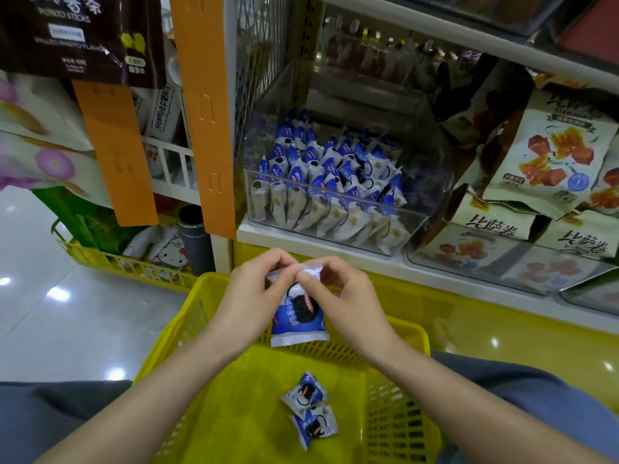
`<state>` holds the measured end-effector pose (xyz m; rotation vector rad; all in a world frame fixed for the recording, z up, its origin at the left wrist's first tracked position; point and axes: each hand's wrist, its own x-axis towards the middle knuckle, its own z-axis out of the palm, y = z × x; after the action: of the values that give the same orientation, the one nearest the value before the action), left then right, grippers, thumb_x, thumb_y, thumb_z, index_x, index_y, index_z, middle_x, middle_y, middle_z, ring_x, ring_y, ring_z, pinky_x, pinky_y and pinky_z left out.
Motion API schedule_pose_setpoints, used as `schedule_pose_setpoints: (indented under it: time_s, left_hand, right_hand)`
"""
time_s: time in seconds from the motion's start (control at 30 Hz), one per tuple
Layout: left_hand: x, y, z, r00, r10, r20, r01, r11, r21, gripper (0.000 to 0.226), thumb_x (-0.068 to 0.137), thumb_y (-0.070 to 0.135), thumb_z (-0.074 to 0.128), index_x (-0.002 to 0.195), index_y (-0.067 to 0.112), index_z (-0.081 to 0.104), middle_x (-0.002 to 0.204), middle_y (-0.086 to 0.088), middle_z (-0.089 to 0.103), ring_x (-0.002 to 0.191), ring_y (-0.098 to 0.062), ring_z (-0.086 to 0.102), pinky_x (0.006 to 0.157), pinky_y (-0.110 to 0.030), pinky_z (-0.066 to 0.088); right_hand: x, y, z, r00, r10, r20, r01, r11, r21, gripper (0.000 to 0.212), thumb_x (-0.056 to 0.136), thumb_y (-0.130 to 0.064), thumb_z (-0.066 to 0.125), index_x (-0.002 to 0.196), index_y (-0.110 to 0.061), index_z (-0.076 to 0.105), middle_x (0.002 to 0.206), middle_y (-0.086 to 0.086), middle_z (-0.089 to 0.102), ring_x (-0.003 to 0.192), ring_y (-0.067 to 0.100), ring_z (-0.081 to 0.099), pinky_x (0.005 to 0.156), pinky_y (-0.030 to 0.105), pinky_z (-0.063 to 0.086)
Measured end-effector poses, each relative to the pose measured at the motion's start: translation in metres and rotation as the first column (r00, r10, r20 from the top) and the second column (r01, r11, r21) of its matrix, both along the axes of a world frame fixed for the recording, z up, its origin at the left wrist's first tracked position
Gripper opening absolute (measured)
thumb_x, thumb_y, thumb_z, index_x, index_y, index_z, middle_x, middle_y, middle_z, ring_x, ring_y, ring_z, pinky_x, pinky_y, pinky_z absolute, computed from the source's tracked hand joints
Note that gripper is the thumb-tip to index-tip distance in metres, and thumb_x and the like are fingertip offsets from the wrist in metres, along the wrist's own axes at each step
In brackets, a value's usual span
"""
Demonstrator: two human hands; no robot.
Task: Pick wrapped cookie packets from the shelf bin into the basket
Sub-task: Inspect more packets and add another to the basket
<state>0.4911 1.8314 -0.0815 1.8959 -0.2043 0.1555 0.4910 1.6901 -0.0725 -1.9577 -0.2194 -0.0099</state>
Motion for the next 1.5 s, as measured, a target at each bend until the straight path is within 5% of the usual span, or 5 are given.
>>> schedule_pose_setpoints:
  time_s: [0.2,0.53,0.77,1.1,1.5]
  left_hand:
    - [0.004,-0.002,-0.001,0.983,-0.065,-0.170,0.024,0.972,-0.233,0.015,0.090,0.015,0.054,0.076,0.017,0.060,0.064,0.010,0.065,0.061,0.004,0.058,0.056,-0.011,0.045]
    - [0.005,-0.001,-0.002,0.963,-0.143,-0.228,0.079,0.960,-0.269,0.024,0.091,0.018,0.053,0.073,0.002,0.054,0.066,-0.009,0.049,0.066,-0.019,0.047,0.063,-0.032,0.040]
    - [0.005,0.001,-0.005,0.979,0.107,-0.175,-0.106,0.994,0.014,0.018,0.092,0.018,0.052,0.075,0.021,0.054,0.073,0.001,0.058,0.074,-0.017,0.056,0.067,-0.028,0.045]
    - [0.006,0.002,0.004,0.880,-0.222,-0.419,-0.094,0.784,-0.614,0.028,0.092,0.028,0.050,0.099,0.009,0.069,0.094,-0.007,0.073,0.085,-0.015,0.067,0.067,-0.022,0.055]
    - [0.003,-0.006,0.005,0.950,-0.097,-0.298,-0.050,0.892,-0.450,0.017,0.092,0.020,0.051,0.102,0.018,0.064,0.083,0.002,0.073,0.071,-0.005,0.067,0.059,-0.016,0.051]
  right_hand:
    - [0.005,-0.006,0.002,0.988,-0.043,-0.148,0.075,0.974,0.216,0.015,0.085,-0.011,0.064,0.077,-0.023,0.066,0.078,0.001,0.070,0.076,0.011,0.064,0.070,0.031,0.052]
    - [0.002,-0.014,0.010,0.927,0.121,0.354,0.037,0.911,-0.410,0.007,0.086,-0.029,0.063,0.087,-0.024,0.068,0.080,-0.015,0.062,0.076,0.001,0.057,0.065,0.023,0.050]
    - [0.010,-0.021,0.016,0.911,-0.074,0.405,0.195,0.943,-0.268,0.004,0.087,-0.024,0.062,0.088,-0.027,0.064,0.082,-0.018,0.059,0.083,-0.003,0.056,0.067,0.009,0.044]
    - [0.000,-0.013,0.006,0.770,0.337,0.541,-0.010,0.855,-0.518,0.015,0.085,-0.021,0.062,0.089,-0.009,0.069,0.092,0.004,0.062,0.090,0.018,0.055,0.074,0.029,0.046]
    - [0.004,-0.006,0.015,0.930,0.106,-0.352,0.015,0.946,0.325,0.021,0.095,-0.020,0.047,0.111,-0.012,0.058,0.092,-0.001,0.070,0.074,0.004,0.066,0.062,0.019,0.053]
